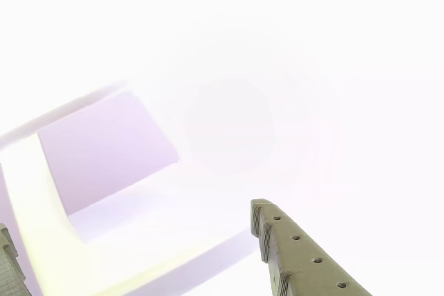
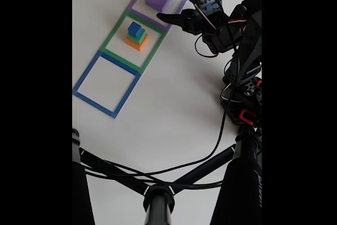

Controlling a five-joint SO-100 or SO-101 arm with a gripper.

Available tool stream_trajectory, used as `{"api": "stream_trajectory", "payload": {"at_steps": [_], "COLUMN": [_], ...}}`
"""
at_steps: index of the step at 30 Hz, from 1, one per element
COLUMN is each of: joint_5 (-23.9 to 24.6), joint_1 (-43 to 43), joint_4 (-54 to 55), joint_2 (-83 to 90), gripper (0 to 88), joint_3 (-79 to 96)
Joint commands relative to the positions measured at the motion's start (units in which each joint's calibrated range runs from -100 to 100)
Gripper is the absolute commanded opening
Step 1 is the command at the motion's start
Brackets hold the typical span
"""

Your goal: Tower of hanoi

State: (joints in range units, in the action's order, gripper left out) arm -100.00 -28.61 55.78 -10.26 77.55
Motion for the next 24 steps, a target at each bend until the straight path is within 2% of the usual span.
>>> {"api": "stream_trajectory", "payload": {"at_steps": [1,24], "joint_5": [0.0,0.0], "joint_1": [1.6,2.7], "joint_4": [2.7,6.5], "joint_2": [-2.7,-13.3], "gripper": [41.7,41.5], "joint_3": [-4.0,-13.6]}}
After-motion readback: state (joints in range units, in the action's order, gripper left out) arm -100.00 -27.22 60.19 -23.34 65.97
